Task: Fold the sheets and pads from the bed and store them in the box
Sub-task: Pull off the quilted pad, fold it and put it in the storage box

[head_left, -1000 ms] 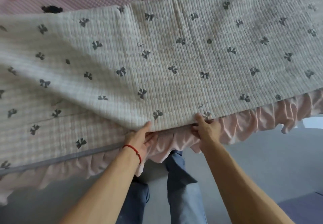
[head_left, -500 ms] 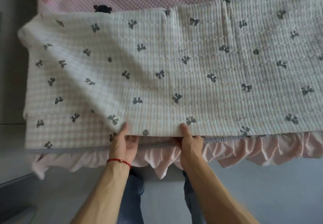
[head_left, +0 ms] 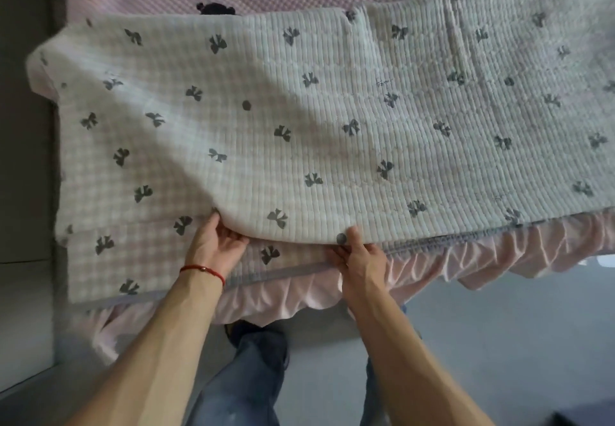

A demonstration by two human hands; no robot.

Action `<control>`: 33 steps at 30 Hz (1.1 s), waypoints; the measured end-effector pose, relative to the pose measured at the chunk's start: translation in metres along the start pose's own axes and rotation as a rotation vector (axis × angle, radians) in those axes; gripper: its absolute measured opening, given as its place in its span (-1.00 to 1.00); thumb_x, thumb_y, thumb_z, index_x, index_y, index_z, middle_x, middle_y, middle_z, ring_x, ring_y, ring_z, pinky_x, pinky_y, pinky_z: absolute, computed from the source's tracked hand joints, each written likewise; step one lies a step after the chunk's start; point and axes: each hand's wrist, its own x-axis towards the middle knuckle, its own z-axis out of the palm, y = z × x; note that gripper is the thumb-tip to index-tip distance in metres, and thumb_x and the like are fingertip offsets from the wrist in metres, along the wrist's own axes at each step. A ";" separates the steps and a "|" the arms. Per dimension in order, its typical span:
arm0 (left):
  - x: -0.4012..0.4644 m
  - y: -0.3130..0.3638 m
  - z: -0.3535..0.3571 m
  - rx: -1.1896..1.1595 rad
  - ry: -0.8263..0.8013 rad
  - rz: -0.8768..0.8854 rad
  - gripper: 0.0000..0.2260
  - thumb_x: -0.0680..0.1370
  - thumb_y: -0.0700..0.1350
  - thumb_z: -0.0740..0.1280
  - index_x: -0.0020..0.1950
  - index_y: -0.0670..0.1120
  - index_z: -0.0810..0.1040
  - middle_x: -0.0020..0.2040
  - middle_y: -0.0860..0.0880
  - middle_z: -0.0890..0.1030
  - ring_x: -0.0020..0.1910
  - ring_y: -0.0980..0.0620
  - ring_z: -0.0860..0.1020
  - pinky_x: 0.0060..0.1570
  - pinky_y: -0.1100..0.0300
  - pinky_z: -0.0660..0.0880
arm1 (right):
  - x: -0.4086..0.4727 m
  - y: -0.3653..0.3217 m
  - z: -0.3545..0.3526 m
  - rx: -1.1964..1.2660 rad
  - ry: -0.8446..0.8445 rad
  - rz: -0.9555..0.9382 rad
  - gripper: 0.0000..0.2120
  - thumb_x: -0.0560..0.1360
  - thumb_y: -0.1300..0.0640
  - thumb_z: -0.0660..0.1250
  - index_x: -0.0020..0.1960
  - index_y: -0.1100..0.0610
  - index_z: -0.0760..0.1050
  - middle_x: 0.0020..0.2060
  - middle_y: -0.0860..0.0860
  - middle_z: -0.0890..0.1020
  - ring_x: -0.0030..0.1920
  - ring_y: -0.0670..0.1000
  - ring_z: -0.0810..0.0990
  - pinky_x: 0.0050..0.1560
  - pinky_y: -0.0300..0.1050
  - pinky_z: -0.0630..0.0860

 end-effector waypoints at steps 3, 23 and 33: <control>-0.022 0.000 -0.042 0.040 -0.074 0.029 -0.85 0.65 -0.14 0.30 0.19 -0.09 0.58 0.02 -0.09 0.74 0.13 -0.07 0.65 0.16 -0.04 0.56 | -0.009 0.005 -0.003 -0.019 0.053 -0.030 -0.76 0.61 0.10 0.41 0.03 0.31 0.60 -0.12 0.20 0.74 -0.16 0.14 0.76 0.00 0.09 0.71; 0.025 0.124 -0.111 0.076 0.153 0.208 -0.72 0.59 0.07 0.41 0.19 -0.08 0.59 0.08 -0.09 0.69 0.12 -0.03 0.66 0.29 -0.03 0.54 | -0.028 0.050 0.020 -0.043 -0.012 0.048 -0.77 0.55 0.19 0.48 0.12 0.32 0.58 -0.05 0.24 0.73 -0.08 0.19 0.76 -0.06 0.02 0.72; 0.014 0.122 -0.189 -0.012 0.190 0.167 -0.79 0.60 -0.10 0.40 0.21 -0.12 0.59 0.18 -0.11 0.66 0.23 -0.05 0.61 0.30 0.01 0.52 | -0.066 0.128 0.110 -0.156 -0.124 0.198 -0.72 0.53 0.15 0.50 0.16 0.24 0.55 0.03 0.22 0.70 -0.14 0.17 0.77 -0.13 0.02 0.71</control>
